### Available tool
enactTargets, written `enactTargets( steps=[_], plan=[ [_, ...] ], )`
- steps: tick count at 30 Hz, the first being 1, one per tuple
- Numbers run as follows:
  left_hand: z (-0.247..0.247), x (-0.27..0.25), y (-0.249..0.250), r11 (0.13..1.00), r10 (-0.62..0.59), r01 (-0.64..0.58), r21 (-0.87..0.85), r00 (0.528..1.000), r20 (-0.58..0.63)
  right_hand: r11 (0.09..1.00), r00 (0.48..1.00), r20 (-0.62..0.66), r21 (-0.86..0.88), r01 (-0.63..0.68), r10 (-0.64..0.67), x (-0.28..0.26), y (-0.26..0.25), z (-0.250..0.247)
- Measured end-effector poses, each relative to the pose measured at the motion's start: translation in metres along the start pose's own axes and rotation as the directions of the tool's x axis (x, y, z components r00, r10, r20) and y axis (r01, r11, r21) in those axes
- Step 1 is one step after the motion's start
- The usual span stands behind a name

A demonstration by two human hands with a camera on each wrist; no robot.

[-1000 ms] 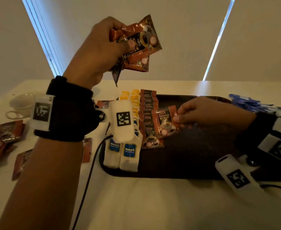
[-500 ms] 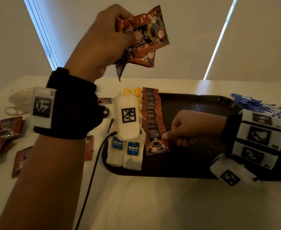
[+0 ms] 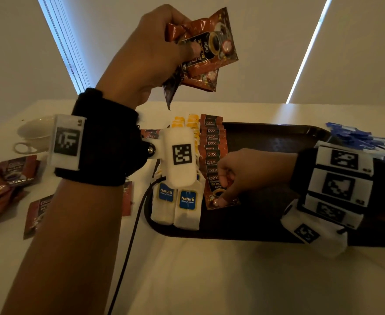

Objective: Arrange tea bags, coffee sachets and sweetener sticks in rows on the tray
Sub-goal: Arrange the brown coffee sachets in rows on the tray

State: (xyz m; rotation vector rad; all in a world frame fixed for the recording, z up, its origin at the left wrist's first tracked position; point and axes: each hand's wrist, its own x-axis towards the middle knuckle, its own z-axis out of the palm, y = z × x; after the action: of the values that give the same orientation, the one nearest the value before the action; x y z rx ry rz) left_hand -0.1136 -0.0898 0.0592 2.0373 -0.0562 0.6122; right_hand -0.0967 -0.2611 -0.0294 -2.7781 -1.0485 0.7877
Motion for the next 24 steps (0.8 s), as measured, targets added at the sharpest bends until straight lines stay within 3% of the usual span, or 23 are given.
enactTargets(
  steps=[13, 17, 19, 22, 24],
  plan=[
    [0.013, 0.002, -0.005, 0.998, 0.040, -0.047, 0.040, 0.983, 0.179, 1.000, 0.999, -0.037, -0.002, -0.010, 0.010, 0.007, 0.001, -0.006],
    [0.013, 0.001, -0.006, 0.996, 0.037, -0.060, 0.071, 0.959, 0.282, 0.995, 0.979, -0.203, 0.099, 0.020, 0.000, -0.014, 0.003, -0.018],
    [0.012, 0.000, -0.009, 0.995, 0.015, -0.047, 0.090, 0.945, 0.328, 0.988, 0.911, -0.410, 0.153, 0.022, 0.043, -0.025, 0.006, -0.028],
    [0.012, 0.000, -0.012, 0.989, -0.011, -0.047, 0.137, 0.918, 0.397, 0.974, 0.676, -0.725, 0.221, 0.049, 0.130, -0.038, 0.010, -0.037],
    [0.011, 0.000, -0.014, 0.987, -0.030, -0.041, 0.156, 0.902, 0.430, 0.964, 0.530, -0.836, 0.238, 0.117, 0.142, -0.046, 0.010, -0.041]
  ],
)
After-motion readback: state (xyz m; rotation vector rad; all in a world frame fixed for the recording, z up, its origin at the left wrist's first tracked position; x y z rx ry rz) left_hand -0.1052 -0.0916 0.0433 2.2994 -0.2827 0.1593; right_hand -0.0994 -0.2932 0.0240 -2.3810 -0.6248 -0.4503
